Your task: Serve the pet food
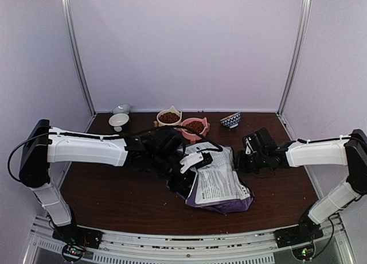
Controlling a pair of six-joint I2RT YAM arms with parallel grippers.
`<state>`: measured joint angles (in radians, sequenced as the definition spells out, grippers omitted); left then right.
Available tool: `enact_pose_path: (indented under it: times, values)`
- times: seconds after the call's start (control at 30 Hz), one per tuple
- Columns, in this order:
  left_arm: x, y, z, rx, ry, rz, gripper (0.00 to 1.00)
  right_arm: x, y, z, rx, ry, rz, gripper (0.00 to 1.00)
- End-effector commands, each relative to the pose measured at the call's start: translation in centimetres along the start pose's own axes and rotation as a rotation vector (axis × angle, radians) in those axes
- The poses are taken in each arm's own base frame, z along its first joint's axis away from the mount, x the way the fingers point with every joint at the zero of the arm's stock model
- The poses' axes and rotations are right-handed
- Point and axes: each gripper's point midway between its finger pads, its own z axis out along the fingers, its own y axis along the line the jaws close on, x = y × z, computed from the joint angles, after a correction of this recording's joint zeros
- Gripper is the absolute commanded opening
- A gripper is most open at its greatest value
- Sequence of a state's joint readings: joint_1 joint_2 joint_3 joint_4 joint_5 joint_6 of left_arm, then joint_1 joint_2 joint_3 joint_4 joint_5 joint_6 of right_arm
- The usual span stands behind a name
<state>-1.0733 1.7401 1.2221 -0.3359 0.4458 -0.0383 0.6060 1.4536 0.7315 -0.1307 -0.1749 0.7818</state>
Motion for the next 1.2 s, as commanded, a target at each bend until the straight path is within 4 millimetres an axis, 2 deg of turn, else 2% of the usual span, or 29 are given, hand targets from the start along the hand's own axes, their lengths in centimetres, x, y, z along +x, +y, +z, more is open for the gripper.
enact_pose_path:
  times: [0.0,0.37,0.53,0.7,0.93,1.17]
  values:
    - [2.4,-5.8,0.2,0.292,0.096,0.024,0.0,-0.5,1.7,-0.3,-0.051,-0.017,-0.003,0.0]
    - [0.9,-9.8,-2.9,0.494,0.052,-0.033,0.0,-1.0,0.0,-0.4,0.036,-0.05,0.002,0.0]
    - [0.6,-10.5,-4.1,0.513,0.032,-0.053,0.0,-1.3,-0.4,-1.0,0.066,-0.071,-0.003,0.0]
    - [0.4,-10.2,-5.3,0.505,-0.007,-0.104,0.0,-1.5,-1.8,-1.7,0.13,-0.099,-0.015,0.0]
    - [-1.2,-8.3,-7.9,0.441,-0.123,-0.221,0.0,-1.4,-3.6,-2.3,0.199,-0.125,-0.007,0.0]
    - [-2.1,-7.4,-10.6,0.453,-0.237,-0.35,0.0,-1.4,-4.6,-2.9,0.241,-0.141,0.0,0.0]
